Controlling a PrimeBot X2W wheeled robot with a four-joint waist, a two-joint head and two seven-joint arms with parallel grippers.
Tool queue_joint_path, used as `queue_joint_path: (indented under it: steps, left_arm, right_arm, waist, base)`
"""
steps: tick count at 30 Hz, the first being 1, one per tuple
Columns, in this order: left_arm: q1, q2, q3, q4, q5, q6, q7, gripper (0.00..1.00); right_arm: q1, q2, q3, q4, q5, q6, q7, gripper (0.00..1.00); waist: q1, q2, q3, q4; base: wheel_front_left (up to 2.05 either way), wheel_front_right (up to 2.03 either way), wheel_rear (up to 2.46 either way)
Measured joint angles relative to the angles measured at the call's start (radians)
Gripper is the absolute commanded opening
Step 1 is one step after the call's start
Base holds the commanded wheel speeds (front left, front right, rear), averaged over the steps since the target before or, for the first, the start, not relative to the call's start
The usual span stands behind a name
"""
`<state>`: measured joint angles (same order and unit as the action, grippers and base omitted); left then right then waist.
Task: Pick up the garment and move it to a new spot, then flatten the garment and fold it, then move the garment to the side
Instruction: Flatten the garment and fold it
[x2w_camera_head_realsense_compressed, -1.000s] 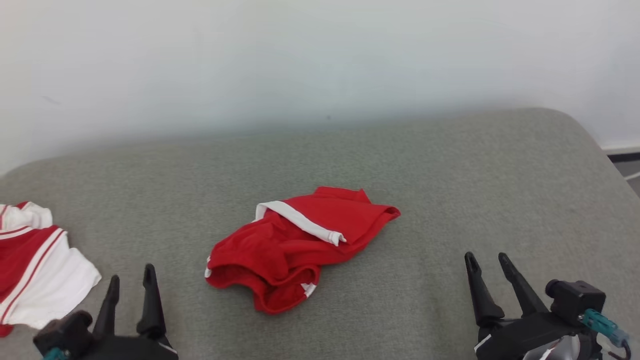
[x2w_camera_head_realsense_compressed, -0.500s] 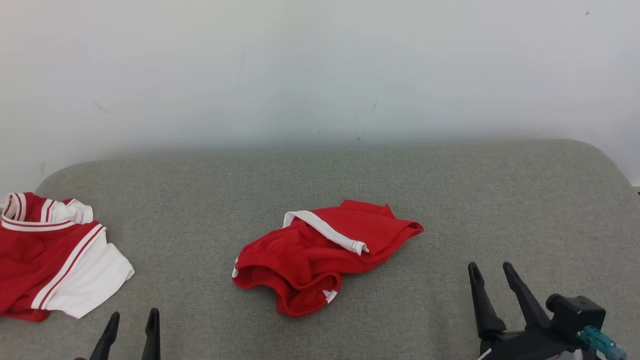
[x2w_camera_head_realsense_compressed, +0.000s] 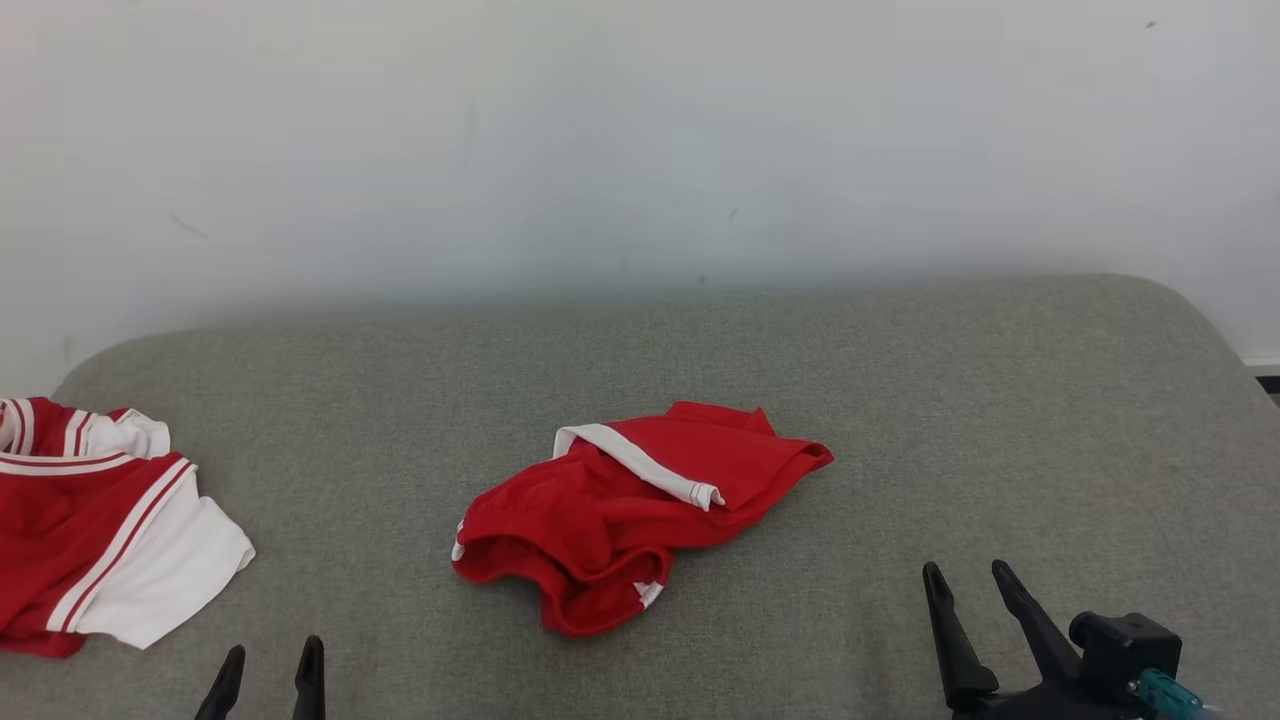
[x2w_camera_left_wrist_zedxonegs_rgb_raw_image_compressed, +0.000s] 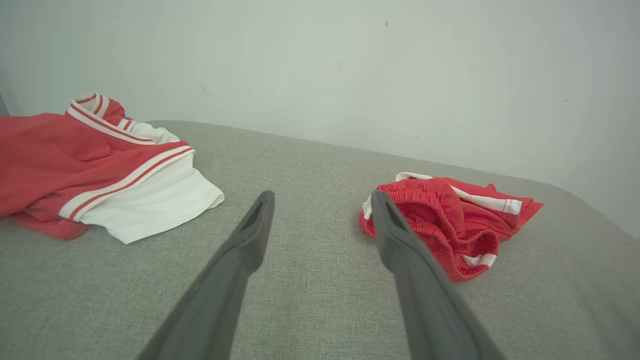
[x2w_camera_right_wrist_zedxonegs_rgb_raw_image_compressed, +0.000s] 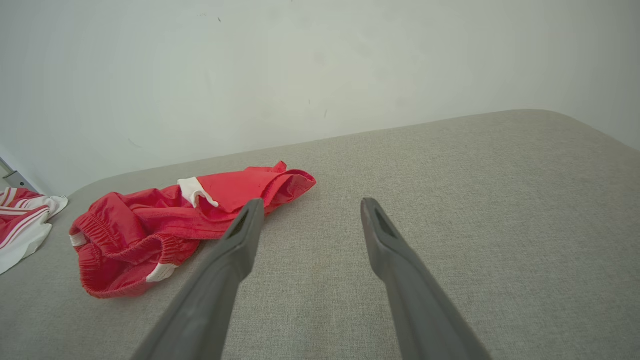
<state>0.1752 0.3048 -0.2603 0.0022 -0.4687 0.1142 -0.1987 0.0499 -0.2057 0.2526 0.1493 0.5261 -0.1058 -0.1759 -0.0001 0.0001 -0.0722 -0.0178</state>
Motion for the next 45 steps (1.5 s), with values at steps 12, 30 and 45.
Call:
queue_joint_path:
  steps: [12,30,45]
  left_arm:
    - [0.002,-0.011,0.012,-0.037,0.000,0.001,0.036,1.00]
    - [-0.108,-0.019,-0.054,0.017,0.012,-0.019,0.153,1.00]
    - [-0.477,-0.079,-0.134,0.331,-0.010,-0.100,0.426,1.00]
  right_arm:
    - [-0.003,0.000,-0.001,0.000,-0.007,-0.001,0.000,1.00]
    - [-0.099,-0.010,0.090,0.004,-0.032,0.040,0.109,1.00]
    - [-0.428,-0.063,0.210,0.047,-0.117,0.095,0.463,0.96]
  waist:
    - [0.0002,0.0000,0.008,-0.010]
    - [0.0002,0.0000,0.030,0.001]
    - [0.0003,0.0000,0.122,0.053]
  base:
    - [0.00,0.00,0.00]
    - [0.00,0.00,0.00]
    - [0.00,0.00,0.00]
